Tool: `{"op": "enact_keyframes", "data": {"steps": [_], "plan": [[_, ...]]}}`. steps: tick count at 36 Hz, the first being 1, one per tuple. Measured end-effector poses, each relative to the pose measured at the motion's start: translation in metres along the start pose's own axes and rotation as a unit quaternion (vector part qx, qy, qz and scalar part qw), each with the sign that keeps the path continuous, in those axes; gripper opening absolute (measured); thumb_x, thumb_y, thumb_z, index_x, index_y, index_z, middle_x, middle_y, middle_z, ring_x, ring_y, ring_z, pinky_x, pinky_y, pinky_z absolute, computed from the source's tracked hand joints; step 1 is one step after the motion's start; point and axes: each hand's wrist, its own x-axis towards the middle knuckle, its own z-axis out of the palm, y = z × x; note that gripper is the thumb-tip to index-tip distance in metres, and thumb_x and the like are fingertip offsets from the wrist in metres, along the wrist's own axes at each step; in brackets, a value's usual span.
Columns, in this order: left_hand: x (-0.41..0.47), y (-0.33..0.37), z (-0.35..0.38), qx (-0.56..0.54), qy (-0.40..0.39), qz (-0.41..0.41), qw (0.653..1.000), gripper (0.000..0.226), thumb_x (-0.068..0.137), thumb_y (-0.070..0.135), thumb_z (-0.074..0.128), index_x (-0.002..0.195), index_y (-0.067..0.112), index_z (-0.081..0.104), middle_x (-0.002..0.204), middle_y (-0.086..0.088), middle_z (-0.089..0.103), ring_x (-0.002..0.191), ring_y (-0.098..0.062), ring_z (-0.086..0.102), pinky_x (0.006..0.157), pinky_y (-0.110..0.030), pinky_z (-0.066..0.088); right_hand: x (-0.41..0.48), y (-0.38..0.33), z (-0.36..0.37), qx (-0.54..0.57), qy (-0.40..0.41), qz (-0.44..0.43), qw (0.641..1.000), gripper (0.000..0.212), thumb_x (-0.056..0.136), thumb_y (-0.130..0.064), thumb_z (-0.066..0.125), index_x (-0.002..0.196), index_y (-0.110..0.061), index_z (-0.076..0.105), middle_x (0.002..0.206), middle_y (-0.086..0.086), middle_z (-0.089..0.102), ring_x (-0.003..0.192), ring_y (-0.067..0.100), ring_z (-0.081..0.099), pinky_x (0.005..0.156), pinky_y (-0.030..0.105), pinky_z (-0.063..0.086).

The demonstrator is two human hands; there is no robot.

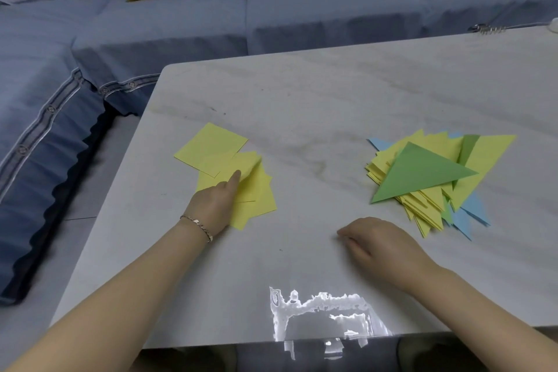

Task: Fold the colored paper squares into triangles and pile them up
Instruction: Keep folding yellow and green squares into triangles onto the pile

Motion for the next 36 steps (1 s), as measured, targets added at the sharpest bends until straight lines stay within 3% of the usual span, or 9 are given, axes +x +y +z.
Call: {"op": "enact_keyframes", "data": {"steps": [2,6,11,15,20,22,28,31,36], "plan": [[-0.004,-0.002,0.0,-0.033,0.079,-0.003,0.996,0.065,0.083,-0.003,0.045,0.143,0.013,0.028,0.105,-0.012,0.061,0.08,-0.032,0.061,0.051,-0.031,0.03,0.001,-0.002,-0.002,0.004,0.002,0.003,1.0,0.032,0.095,-0.018,0.045,0.124,-0.023,0.058,0.125,-0.009,0.058,0.116,0.01,0.05,0.094,0.02,0.034],[-0.015,0.006,-0.008,-0.105,0.261,0.022,0.959,0.03,0.056,-0.002,0.065,0.082,0.011,0.072,0.053,-0.004,0.064,0.04,-0.025,0.057,0.037,-0.021,0.035,0.004,-0.004,-0.003,0.021,0.028,-0.012,0.999,0.034,0.09,-0.01,0.051,0.121,-0.017,0.06,0.125,-0.003,0.058,0.117,0.017,0.052,0.094,0.024,0.037],[-0.034,0.044,-0.032,-0.322,0.33,0.064,0.885,0.021,0.071,0.016,0.048,0.071,0.011,0.069,0.075,0.002,0.071,0.077,-0.011,0.06,0.074,-0.028,0.044,0.008,-0.004,0.0,0.084,0.133,-0.024,0.987,0.058,0.083,-0.009,0.065,0.135,-0.022,0.044,0.143,0.003,0.038,0.123,0.018,0.044,0.089,0.025,0.037],[-0.048,0.068,-0.047,-0.527,0.226,0.013,0.819,0.036,0.068,-0.011,0.06,0.066,0.025,0.063,0.1,0.017,0.061,0.1,0.011,0.051,0.09,-0.011,0.038,0.011,-0.001,0.001,0.14,0.165,-0.058,0.975,0.078,0.076,-0.015,0.075,0.134,-0.039,0.029,0.144,-0.005,0.025,0.124,-0.001,0.027,0.093,0.023,0.032],[-0.049,0.082,-0.052,-0.621,0.135,-0.065,0.769,0.051,0.073,-0.016,0.057,0.063,0.033,0.063,0.128,0.0,0.049,0.126,-0.006,0.043,0.098,-0.015,0.039,0.006,0.005,0.008,0.149,0.201,-0.148,0.957,0.04,0.081,-0.031,0.059,0.12,-0.036,0.05,0.135,-0.008,0.039,0.115,0.008,0.043,0.094,0.018,0.037],[-0.047,0.082,-0.053,-0.626,0.123,-0.082,0.765,0.055,0.075,-0.02,0.045,0.062,0.03,0.064,0.119,-0.007,0.055,0.13,-0.006,0.038,0.083,-0.004,0.037,0.002,0.009,0.009,0.127,0.221,-0.187,0.949,0.032,0.083,-0.026,0.053,0.114,-0.032,0.056,0.129,-0.007,0.045,0.113,0.012,0.047,0.094,0.018,0.035],[-0.04,0.08,-0.06,-0.724,-0.021,-0.153,0.672,0.048,0.083,-0.009,0.042,0.06,0.021,0.073,0.084,-0.016,0.064,0.072,-0.021,0.057,0.066,-0.03,0.051,-0.003,0.018,0.01,0.033,0.283,-0.29,0.914,0.018,0.097,-0.025,0.044,0.108,-0.023,0.057,0.12,-0.002,0.053,0.109,0.022,0.053,0.086,0.034,0.041],[-0.035,0.083,-0.063,-0.767,-0.124,-0.173,0.605,0.034,0.084,0.012,0.045,0.068,0.011,0.075,0.083,-0.017,0.061,0.072,-0.026,0.052,0.063,-0.031,0.046,-0.006,0.015,0.01,0.016,0.274,-0.31,0.91,0.018,0.097,-0.022,0.042,0.107,-0.021,0.057,0.117,-0.001,0.058,0.109,0.022,0.054,0.085,0.035,0.042],[-0.03,0.089,-0.057,-0.657,-0.113,-0.137,0.733,0.023,0.068,0.019,0.076,0.09,0.016,0.071,0.092,-0.007,0.068,0.088,-0.019,0.063,0.064,-0.011,0.046,-0.013,0.008,0.01,0.033,0.222,-0.327,0.918,0.022,0.1,-0.024,0.038,0.105,-0.022,0.059,0.101,-0.004,0.069,0.104,0.018,0.057,0.083,0.032,0.043]]}}
